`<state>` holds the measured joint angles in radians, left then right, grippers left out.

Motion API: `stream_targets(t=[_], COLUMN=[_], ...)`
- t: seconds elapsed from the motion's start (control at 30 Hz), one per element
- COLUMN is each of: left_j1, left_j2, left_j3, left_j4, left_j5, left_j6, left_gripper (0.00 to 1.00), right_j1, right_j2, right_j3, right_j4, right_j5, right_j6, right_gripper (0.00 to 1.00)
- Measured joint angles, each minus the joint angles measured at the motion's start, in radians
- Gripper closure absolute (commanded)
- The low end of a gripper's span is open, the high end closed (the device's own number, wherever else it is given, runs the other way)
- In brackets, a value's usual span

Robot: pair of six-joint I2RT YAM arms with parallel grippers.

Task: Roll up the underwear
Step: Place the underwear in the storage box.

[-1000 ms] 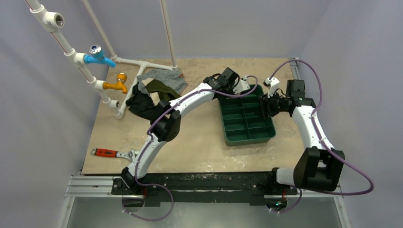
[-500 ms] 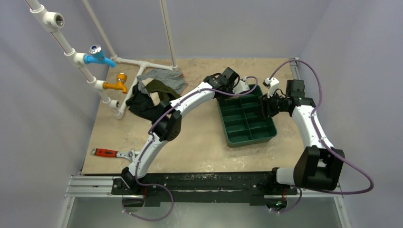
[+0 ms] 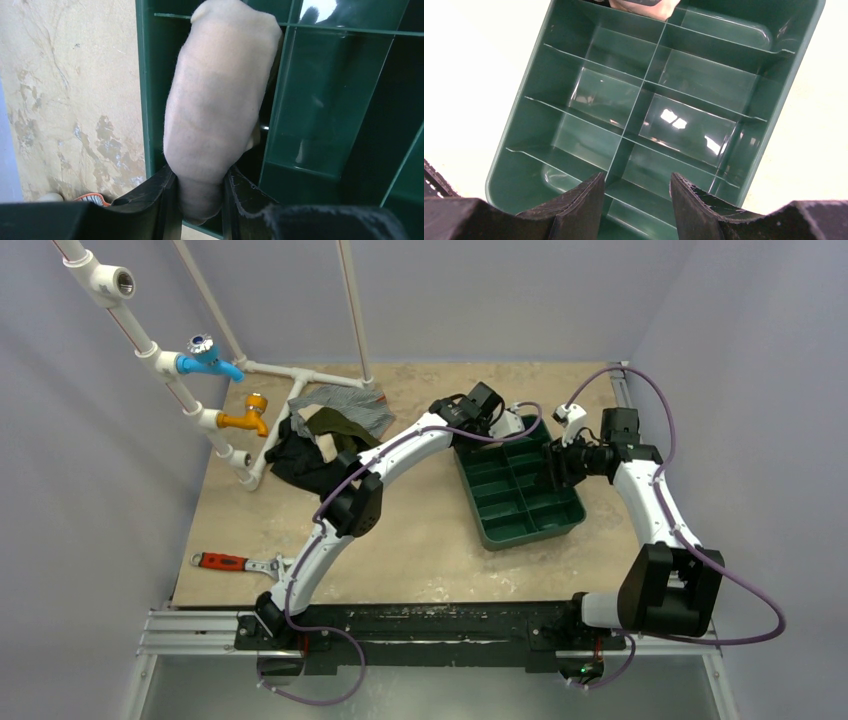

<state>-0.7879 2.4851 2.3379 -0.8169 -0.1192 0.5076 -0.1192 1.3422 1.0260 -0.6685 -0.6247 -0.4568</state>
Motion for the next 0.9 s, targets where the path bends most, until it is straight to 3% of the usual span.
stream_targets(t=[0.3,0.9], left_j1=[0.001,-0.001], left_j2=[-0.01,-0.051], left_j3=[0.002,-0.059], left_j4=[-0.029,-0.037], left_j5=[0.017,0.022], left_j6=[0.0,0.008], left_gripper=[0.54,0.5], right_j1=[0.0,0.0], right_j2=[0.0,0.023], right_j3=[0.0,0.0], right_j4=[0.0,-0.004], right_j5=[-0.001,-0.022], right_j6=[0.0,0.0], right_gripper=[0.5,0.5])
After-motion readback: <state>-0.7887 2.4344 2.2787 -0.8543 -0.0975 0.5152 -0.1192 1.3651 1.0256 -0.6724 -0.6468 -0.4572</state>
